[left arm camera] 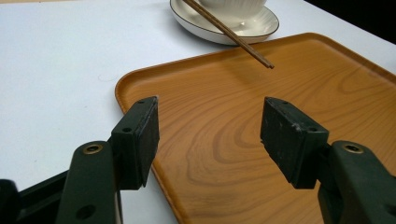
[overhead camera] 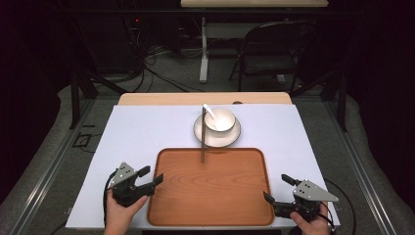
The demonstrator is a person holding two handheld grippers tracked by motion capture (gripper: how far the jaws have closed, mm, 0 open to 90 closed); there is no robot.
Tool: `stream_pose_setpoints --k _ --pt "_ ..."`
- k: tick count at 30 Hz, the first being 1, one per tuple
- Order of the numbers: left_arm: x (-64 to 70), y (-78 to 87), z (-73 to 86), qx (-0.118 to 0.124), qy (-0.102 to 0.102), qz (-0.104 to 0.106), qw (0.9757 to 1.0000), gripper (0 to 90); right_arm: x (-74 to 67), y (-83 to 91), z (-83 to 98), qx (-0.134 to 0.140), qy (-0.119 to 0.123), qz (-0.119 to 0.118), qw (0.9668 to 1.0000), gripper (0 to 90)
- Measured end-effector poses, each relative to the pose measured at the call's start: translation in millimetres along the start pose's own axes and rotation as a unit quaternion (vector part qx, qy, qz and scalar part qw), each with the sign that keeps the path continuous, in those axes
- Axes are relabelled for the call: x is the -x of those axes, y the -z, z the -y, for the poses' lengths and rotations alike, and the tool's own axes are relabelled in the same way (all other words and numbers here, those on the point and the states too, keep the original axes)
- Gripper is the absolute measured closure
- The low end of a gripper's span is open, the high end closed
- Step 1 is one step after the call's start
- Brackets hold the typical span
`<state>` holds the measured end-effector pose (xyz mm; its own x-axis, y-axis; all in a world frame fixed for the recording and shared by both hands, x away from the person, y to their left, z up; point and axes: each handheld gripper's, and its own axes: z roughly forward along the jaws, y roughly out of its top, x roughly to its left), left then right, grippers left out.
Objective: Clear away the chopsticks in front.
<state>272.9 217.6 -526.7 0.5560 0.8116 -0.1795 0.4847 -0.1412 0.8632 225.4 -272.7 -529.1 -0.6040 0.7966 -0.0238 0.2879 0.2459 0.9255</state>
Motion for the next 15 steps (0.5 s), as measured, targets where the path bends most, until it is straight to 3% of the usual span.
stream_pose_setpoints --k 7,10,15 --pt "-2.5 -0.2 -3.7 0.002 0.018 0.011 0.9998 37.5 0.1 0.3 0.1 -0.002 -0.003 0.004 1.0 14.7" --pt "-1.6 -3.1 -8.7 -0.012 0.016 0.004 0.9998 37.5 0.0 0.1 0.0 -0.004 -0.005 0.006 1.0 14.7" --pt "-2.0 -10.1 -25.1 -0.028 0.029 0.01 0.9991 38.0 0.3 -0.2 0.0 -0.004 -0.008 0.007 0.9999 14.7"
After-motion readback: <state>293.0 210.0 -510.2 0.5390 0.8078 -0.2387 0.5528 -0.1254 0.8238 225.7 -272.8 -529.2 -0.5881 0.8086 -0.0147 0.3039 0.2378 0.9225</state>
